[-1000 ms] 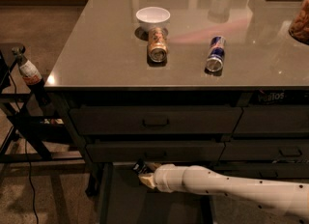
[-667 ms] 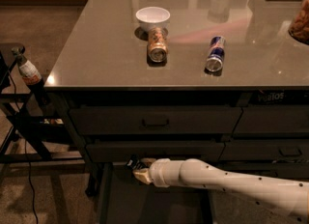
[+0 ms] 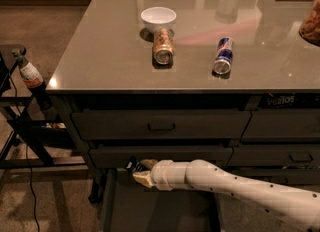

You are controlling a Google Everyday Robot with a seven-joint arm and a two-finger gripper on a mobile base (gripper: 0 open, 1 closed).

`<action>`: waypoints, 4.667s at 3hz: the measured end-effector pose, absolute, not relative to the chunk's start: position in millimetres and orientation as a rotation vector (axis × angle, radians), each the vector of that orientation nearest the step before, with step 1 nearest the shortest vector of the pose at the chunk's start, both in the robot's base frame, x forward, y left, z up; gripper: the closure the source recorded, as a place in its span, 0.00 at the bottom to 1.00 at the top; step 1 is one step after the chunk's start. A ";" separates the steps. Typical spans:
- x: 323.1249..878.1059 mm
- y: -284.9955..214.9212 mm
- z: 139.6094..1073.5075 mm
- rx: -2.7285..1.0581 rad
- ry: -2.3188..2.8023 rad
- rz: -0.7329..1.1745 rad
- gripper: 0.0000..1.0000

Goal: Pick rxbar blueberry from bottom drawer and place on counter

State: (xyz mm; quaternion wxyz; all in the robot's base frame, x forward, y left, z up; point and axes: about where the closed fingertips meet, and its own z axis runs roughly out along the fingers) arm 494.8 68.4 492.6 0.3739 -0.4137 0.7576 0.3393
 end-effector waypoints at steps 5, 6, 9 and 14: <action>496.8 96.8 641.3 -1.236 1.820 0.779 1.00; 496.0 98.8 660.2 -1.248 1.805 0.771 1.00; 480.2 106.5 758.1 -1.363 1.752 0.702 1.00; 487.9 109.4 890.9 -1.459 1.636 0.485 1.00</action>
Offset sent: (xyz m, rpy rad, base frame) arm 0.0121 0.0259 0.1265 -0.0521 -0.1196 0.0671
